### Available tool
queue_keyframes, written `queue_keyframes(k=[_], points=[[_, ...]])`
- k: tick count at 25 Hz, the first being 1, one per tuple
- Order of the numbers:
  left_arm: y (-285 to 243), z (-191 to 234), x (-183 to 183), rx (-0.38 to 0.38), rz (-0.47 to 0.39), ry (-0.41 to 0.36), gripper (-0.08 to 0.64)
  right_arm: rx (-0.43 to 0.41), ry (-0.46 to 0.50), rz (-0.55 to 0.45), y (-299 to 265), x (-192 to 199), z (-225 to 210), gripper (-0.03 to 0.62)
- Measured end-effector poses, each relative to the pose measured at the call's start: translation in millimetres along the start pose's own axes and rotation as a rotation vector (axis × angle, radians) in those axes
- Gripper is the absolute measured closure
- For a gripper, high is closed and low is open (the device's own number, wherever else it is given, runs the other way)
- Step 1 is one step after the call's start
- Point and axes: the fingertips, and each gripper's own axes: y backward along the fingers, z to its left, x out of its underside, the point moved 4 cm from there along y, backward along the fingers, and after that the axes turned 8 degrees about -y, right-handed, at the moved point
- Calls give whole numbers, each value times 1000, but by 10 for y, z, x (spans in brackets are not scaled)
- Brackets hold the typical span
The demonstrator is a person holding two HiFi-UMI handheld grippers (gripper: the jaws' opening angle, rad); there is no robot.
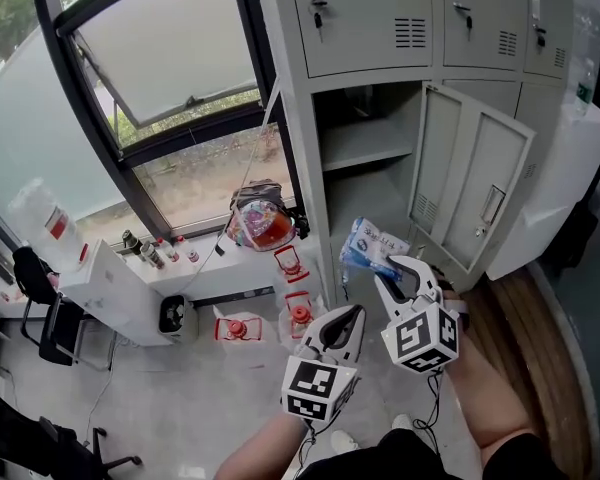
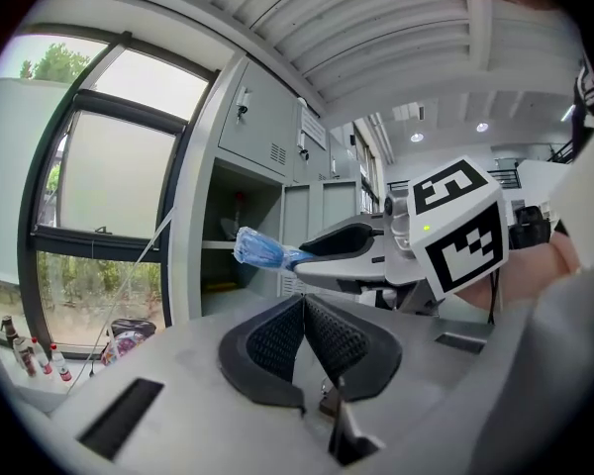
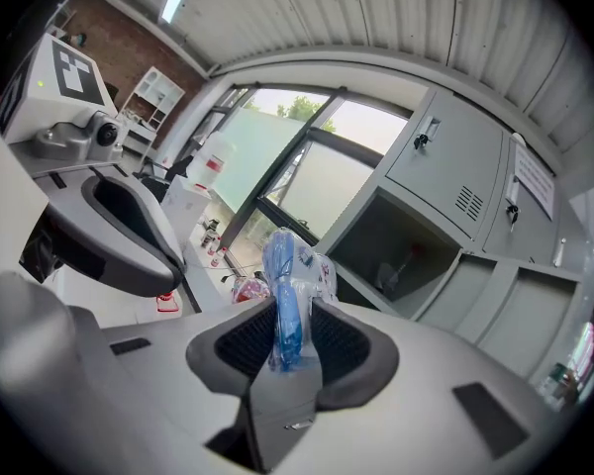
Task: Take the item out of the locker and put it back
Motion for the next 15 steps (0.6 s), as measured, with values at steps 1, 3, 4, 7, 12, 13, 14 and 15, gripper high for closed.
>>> queue_keyframes(k=[1,3,4,7,12,13,14,15], points=[[-10,14,-3,3,0,2,543,5,5,0,-30,-29,-32,430],[-43,37,-4,8,0,2,543,15,19,0,-94,-82,-109,430],[-65,46,-8,10,-2,2,543,19,26,0,-128,-104,-153,430],[-135,86,-28,8,-5,-3,543,26,43,-1,-259,-150,-271,430],[-320,212,-83,-6,-4,-24,543,22,71,-3,-556,-206,-475,430],[-371,249,-96,-11,-4,-24,543,20,77,-5,-624,-222,-525,430],[-426,288,-106,-16,-3,-24,543,19,85,-8,-694,-239,-575,430],[-483,327,-113,-22,-2,-23,543,16,93,-10,-766,-253,-624,430]])
